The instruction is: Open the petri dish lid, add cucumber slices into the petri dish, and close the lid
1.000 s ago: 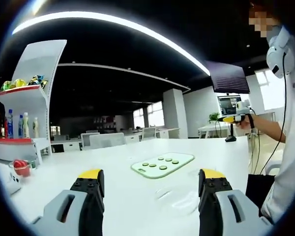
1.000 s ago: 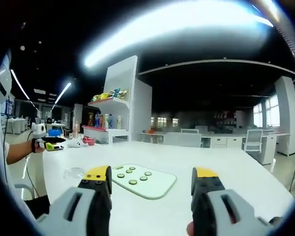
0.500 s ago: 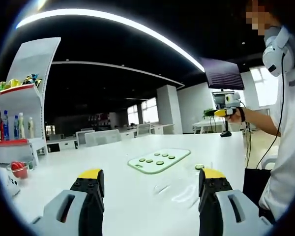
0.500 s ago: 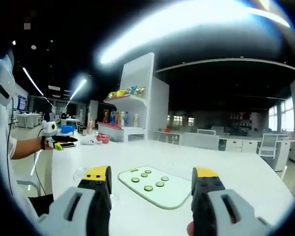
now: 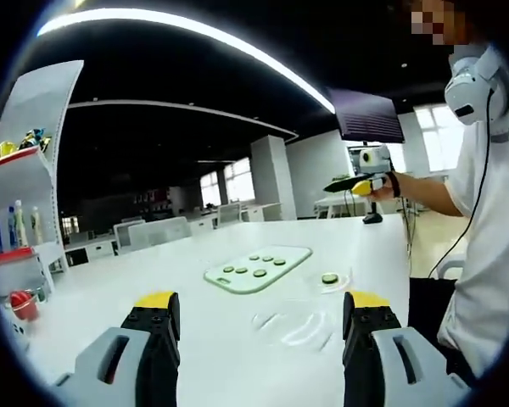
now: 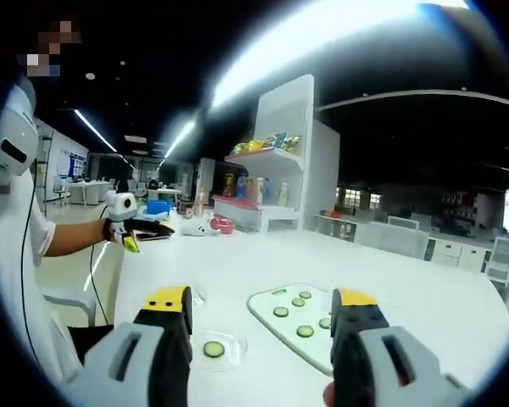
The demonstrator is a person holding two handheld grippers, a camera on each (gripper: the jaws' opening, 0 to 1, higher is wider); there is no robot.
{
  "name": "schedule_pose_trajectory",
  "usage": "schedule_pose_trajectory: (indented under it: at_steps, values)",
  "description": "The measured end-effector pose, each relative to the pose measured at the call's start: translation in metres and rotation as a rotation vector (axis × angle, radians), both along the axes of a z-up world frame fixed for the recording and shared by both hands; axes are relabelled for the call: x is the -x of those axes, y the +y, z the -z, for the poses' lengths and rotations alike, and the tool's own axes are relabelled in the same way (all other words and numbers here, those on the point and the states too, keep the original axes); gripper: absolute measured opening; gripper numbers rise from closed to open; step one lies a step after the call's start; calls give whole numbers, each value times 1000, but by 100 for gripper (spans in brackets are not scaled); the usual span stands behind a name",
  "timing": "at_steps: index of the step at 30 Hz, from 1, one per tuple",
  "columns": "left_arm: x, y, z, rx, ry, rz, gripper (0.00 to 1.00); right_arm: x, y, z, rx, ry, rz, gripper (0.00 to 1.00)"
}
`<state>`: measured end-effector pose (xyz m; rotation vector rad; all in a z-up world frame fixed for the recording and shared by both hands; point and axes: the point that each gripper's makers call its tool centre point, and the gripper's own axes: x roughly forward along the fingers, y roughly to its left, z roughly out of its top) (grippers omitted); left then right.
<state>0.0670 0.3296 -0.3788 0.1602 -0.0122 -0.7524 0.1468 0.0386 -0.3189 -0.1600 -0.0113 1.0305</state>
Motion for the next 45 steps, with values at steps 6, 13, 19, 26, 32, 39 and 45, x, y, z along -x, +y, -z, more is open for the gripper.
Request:
schedule_pose_trajectory:
  at_steps: [6, 13, 19, 26, 32, 39, 45]
  values:
    - [2, -6, 6, -3, 25, 33, 79, 5, 24, 7, 57, 0, -80, 66]
    - [1, -8, 18, -30, 64, 59, 79, 7, 45, 16, 96, 13, -148, 66]
    - [-2, -15, 26, -44, 83, 88, 79, 13, 63, 26, 127, 24, -197, 66]
    - [-5, -24, 33, -69, 102, 120, 79, 21, 83, 38, 171, 34, -254, 66]
    - [-7, -30, 39, -93, 116, 146, 78, 27, 101, 50, 210, 45, -301, 67]
    - [-6, -35, 45, -102, 155, 205, 79, 38, 125, 64, 258, 50, -371, 67]
    - [-12, -34, 48, -126, 164, 218, 79, 43, 142, 76, 293, 61, -418, 67]
